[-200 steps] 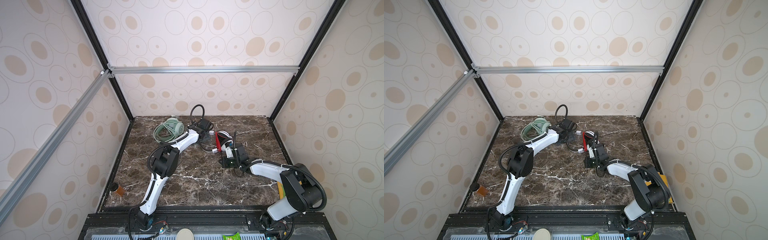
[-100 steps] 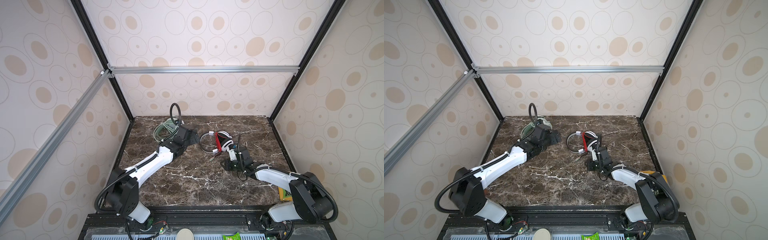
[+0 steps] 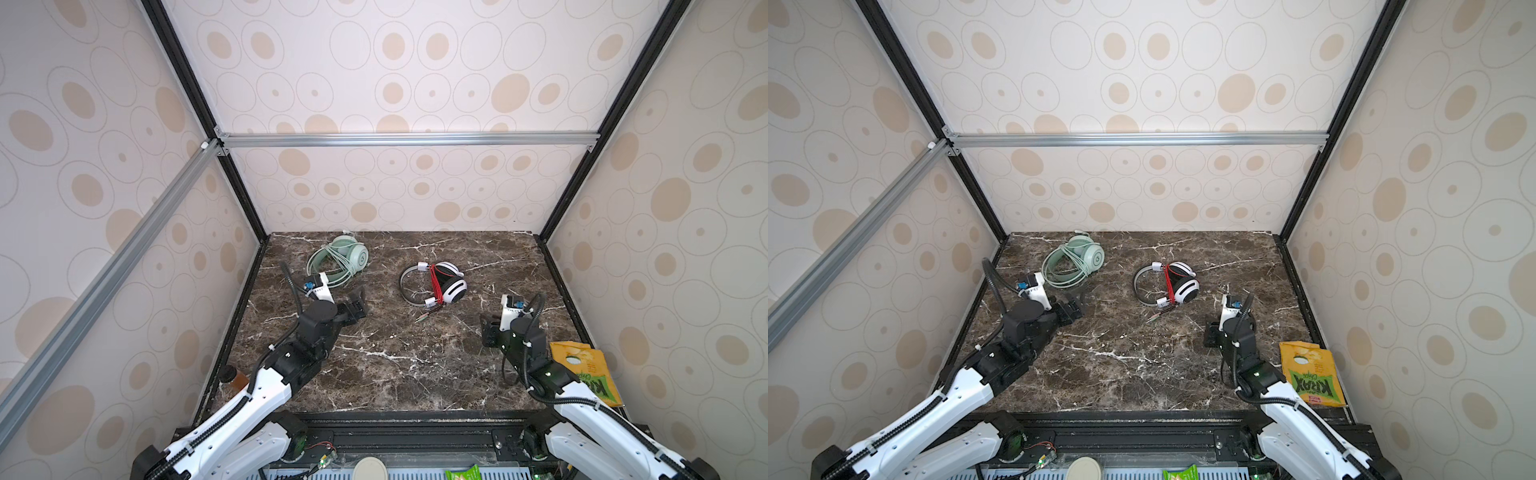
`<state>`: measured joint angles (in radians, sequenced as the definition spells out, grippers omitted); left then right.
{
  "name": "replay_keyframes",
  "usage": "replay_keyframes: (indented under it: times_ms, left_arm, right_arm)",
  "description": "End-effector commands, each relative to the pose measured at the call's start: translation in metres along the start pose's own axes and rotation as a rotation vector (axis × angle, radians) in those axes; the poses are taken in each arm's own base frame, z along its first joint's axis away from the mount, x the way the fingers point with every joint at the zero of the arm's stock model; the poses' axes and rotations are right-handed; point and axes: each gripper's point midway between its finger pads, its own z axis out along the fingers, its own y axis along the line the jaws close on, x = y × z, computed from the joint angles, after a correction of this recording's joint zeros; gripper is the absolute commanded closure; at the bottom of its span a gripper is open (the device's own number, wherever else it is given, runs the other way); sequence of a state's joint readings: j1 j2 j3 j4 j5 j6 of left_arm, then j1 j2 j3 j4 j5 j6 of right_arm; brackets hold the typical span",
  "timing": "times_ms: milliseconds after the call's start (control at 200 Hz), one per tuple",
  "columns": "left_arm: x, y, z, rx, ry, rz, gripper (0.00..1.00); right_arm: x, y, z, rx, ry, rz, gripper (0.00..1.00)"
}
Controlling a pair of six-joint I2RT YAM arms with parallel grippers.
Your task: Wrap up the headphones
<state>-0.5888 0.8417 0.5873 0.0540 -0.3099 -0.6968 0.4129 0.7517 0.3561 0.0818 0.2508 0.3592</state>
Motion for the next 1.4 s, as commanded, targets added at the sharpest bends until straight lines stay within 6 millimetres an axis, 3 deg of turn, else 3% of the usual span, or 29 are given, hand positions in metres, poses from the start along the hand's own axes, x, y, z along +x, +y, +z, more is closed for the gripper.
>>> replay_keyframes:
  times_ms: [0, 95, 155, 205, 225, 240, 370, 465, 560, 700, 860, 930, 1160, 1275, 1395]
  left_arm:
    - [-0.029, 0.006, -0.014, 0.020, -0.199, 0.070, 0.02]
    - [-0.042, 0.024, -0.028, -0.015, -0.369, 0.096, 0.02]
    - [-0.046, 0.037, -0.035, -0.058, -0.458, 0.119, 0.02]
    - [-0.048, 0.049, -0.038, -0.105, -0.511, 0.122, 0.02]
    - [-0.046, 0.055, -0.037, -0.129, -0.518, 0.120, 0.02]
    - [-0.045, 0.059, -0.037, -0.145, -0.524, 0.119, 0.02]
    - [-0.046, 0.069, -0.029, -0.173, -0.573, 0.110, 0.02]
    - [-0.046, 0.068, -0.016, -0.201, -0.555, 0.164, 0.02]
    - [-0.042, 0.064, -0.005, -0.187, -0.524, 0.213, 0.06]
    - [-0.033, 0.073, 0.001, -0.209, -0.495, 0.235, 0.02]
    - [-0.031, 0.087, 0.001, -0.244, -0.479, 0.272, 0.09]
    - [-0.031, 0.094, -0.002, -0.274, -0.484, 0.292, 0.03]
    - [-0.029, 0.118, -0.029, -0.371, -0.563, 0.394, 0.02]
    - [-0.024, 0.122, -0.028, -0.403, -0.544, 0.486, 0.02]
    - [-0.020, 0.128, -0.028, -0.426, -0.542, 0.548, 0.02]
  right_arm:
    - [-0.012, -0.021, -0.007, 0.105, -0.075, -0.011, 0.61]
    - [-0.016, -0.029, -0.010, 0.146, -0.104, -0.043, 0.60]
    - [-0.019, -0.038, -0.013, 0.195, -0.128, -0.054, 0.47]
    - [-0.022, -0.047, -0.017, 0.245, -0.158, -0.053, 0.23]
    - [-0.024, -0.051, -0.019, 0.266, -0.174, -0.051, 0.04]
    - [-0.025, -0.053, -0.020, 0.278, -0.185, -0.049, 0.00]
    - [-0.037, -0.064, -0.029, 0.344, -0.273, -0.064, 0.00]
    - [-0.043, -0.066, -0.029, 0.380, -0.303, -0.173, 0.00]
    - [-0.046, -0.063, -0.021, 0.394, -0.311, -0.311, 0.00]
    - [-0.047, -0.055, -0.003, 0.365, -0.291, -0.401, 0.00]
    - [-0.035, -0.048, 0.020, 0.291, -0.281, -0.429, 0.02]
    - [-0.029, -0.044, 0.030, 0.244, -0.265, -0.417, 0.01]
    - [-0.011, -0.053, 0.055, 0.240, -0.230, -0.406, 0.00]
    - [-0.002, -0.043, 0.064, 0.172, -0.235, -0.442, 0.02]
    - [0.000, -0.053, 0.071, 0.197, -0.229, -0.430, 0.05]
